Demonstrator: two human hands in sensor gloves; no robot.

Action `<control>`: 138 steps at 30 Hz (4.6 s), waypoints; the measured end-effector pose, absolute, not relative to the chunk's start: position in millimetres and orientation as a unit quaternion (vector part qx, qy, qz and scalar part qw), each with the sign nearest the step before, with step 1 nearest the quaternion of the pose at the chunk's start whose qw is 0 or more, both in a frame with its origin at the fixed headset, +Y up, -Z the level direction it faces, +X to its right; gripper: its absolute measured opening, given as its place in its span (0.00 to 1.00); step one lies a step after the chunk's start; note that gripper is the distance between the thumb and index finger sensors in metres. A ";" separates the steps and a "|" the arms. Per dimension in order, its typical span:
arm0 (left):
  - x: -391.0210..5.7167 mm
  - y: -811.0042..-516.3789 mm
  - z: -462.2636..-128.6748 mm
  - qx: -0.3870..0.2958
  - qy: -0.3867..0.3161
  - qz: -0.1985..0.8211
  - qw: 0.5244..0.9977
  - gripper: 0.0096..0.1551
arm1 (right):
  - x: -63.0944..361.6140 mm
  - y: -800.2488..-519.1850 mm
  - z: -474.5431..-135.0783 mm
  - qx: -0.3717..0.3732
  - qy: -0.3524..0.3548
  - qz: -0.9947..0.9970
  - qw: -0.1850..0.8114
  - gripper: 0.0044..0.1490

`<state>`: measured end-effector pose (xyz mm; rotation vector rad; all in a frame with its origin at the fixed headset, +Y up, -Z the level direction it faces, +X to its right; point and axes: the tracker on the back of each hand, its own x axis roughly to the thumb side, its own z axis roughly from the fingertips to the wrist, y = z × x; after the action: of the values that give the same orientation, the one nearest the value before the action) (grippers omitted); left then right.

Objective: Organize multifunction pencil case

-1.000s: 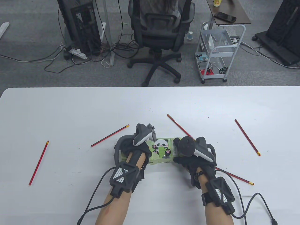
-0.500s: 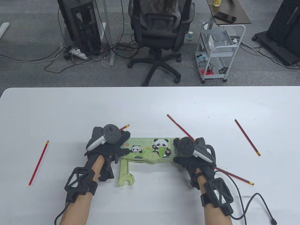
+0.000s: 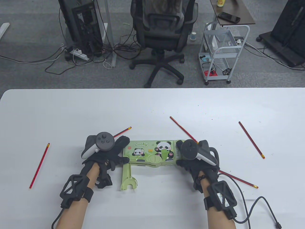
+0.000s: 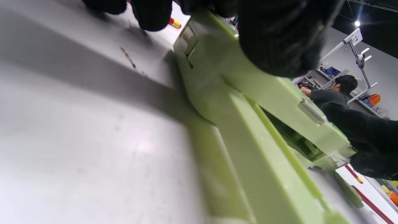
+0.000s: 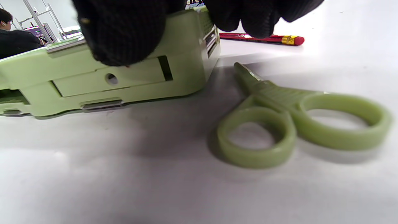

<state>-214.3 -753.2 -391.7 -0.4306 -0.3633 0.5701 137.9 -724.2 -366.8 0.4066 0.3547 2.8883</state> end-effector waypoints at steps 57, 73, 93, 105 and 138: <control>-211.5 -750.4 -393.6 -0.214 -0.171 0.256 0.927 0.53 | 121.7 -746.5 -316.5 -0.098 0.129 0.981 -0.103 0.43; -211.8 -750.8 -393.1 -0.214 -0.171 0.258 0.926 0.53 | 145.5 -717.4 -297.7 -0.140 0.064 0.984 0.093 0.43; -212.4 -751.1 -393.0 -0.217 -0.170 0.262 0.925 0.53 | 70.1 -688.9 -263.7 -0.047 0.040 0.974 0.218 0.42; -212.7 -750.9 -393.0 -0.220 -0.170 0.263 0.924 0.53 | -1.6 -703.4 -254.2 0.018 0.095 0.976 0.196 0.42; -213.2 -749.8 -393.9 -0.226 -0.170 0.266 0.922 0.52 | -76.4 -714.6 -252.4 0.084 0.102 0.990 0.056 0.41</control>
<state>-213.2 -749.8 -393.9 -0.4632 -0.3499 0.5464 -76.4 -714.6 -252.4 0.2539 0.3091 3.0024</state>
